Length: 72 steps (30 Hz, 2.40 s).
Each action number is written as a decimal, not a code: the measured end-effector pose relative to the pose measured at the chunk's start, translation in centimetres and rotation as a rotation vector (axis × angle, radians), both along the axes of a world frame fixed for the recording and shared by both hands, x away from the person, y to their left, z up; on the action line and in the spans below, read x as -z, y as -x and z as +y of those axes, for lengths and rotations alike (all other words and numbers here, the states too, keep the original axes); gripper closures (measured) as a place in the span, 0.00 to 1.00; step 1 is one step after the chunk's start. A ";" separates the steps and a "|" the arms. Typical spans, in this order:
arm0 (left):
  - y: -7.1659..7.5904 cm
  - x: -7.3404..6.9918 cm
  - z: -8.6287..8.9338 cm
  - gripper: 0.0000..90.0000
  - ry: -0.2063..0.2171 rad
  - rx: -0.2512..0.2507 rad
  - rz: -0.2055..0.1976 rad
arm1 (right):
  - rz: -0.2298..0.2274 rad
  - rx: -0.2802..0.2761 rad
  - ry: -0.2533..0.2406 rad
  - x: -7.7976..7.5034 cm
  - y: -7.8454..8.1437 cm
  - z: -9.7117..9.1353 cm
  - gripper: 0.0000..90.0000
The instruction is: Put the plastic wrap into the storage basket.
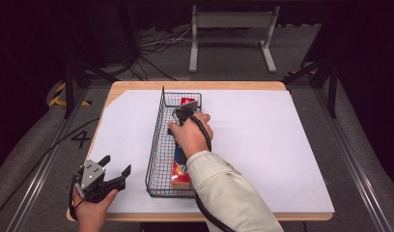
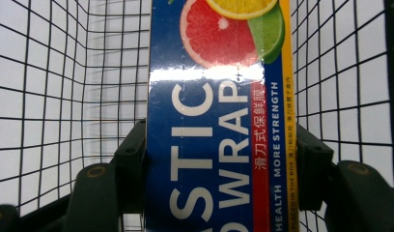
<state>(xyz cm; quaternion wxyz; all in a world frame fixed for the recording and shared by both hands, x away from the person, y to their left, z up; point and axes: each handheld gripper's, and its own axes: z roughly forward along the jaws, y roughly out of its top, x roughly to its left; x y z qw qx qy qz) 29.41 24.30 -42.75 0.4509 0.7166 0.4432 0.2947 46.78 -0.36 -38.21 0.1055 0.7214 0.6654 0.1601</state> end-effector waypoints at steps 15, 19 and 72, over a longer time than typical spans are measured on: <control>0.0 0.0 0.0 0.24 -0.002 -0.002 0.000 | 0.002 -0.012 0.037 0.7 0.1 0.6 0.43; 0.0 0.0 0.0 0.24 0.001 -0.002 0.002 | 0.004 -0.014 0.050 0.8 0.2 0.8 0.43; -0.5 0.1 -0.4 0.24 -0.008 0.016 0.025 | -0.273 -0.293 -0.220 -6.9 4.5 -6.9 0.28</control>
